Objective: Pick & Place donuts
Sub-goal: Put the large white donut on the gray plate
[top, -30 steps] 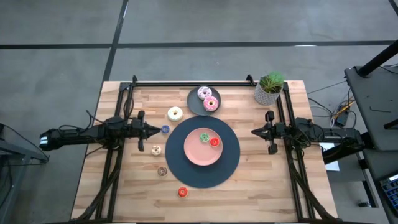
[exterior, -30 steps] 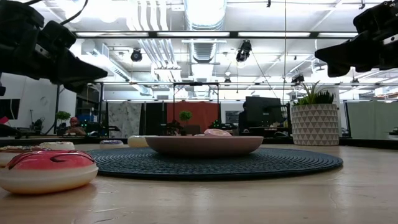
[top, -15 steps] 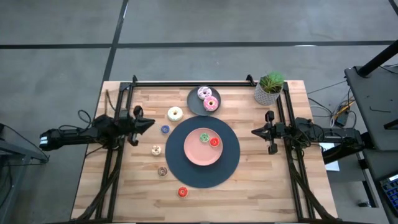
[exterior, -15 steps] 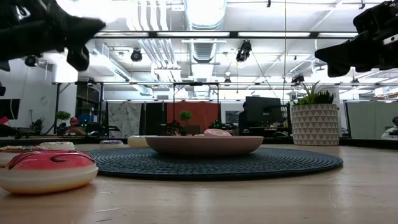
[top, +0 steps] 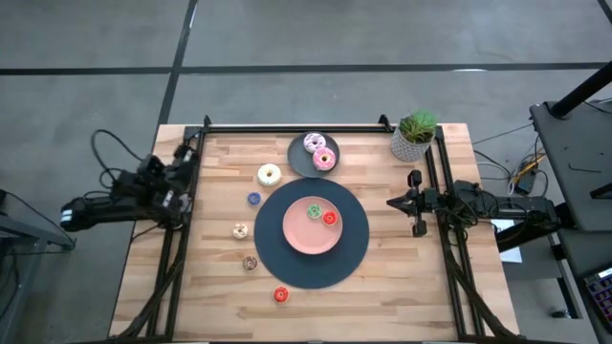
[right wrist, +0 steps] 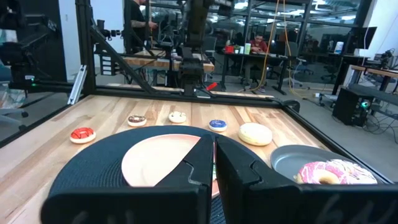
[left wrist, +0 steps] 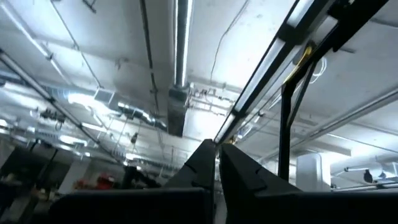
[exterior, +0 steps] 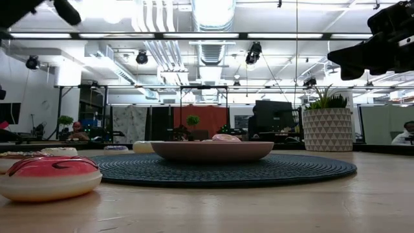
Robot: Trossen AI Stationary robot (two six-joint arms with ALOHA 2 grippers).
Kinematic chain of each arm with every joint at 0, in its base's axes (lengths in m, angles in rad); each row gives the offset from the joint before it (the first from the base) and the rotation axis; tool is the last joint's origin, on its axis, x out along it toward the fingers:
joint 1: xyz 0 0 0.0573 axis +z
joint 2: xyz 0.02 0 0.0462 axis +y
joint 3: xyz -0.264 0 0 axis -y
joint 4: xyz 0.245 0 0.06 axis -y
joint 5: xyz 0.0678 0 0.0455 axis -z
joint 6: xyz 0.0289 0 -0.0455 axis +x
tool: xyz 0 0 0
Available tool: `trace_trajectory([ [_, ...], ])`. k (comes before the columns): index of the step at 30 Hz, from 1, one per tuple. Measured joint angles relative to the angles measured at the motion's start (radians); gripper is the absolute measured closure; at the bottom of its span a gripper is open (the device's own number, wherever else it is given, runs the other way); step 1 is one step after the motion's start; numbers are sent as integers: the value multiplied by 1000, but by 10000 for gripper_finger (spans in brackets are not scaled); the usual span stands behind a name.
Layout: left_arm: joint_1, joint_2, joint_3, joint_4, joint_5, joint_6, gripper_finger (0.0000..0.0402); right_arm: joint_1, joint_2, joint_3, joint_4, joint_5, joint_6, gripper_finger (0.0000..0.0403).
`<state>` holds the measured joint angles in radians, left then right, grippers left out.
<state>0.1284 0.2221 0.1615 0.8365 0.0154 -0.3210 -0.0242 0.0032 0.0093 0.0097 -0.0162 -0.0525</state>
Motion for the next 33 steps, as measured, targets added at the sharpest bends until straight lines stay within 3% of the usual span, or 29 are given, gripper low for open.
trace_trajectory([
  [9, 0, 84, 195, -36, -17, 27, 401, 0, 0, 0, 0, 0, 0, 394],
  [24, 0, 365, 662, -577, -33, -3, 401, 0, 0, 0, 0, 0, 0, 394],
  [33, 0, 473, 827, -731, -33, -4, 401, 0, 0, 0, 0, 0, 0, 394],
])
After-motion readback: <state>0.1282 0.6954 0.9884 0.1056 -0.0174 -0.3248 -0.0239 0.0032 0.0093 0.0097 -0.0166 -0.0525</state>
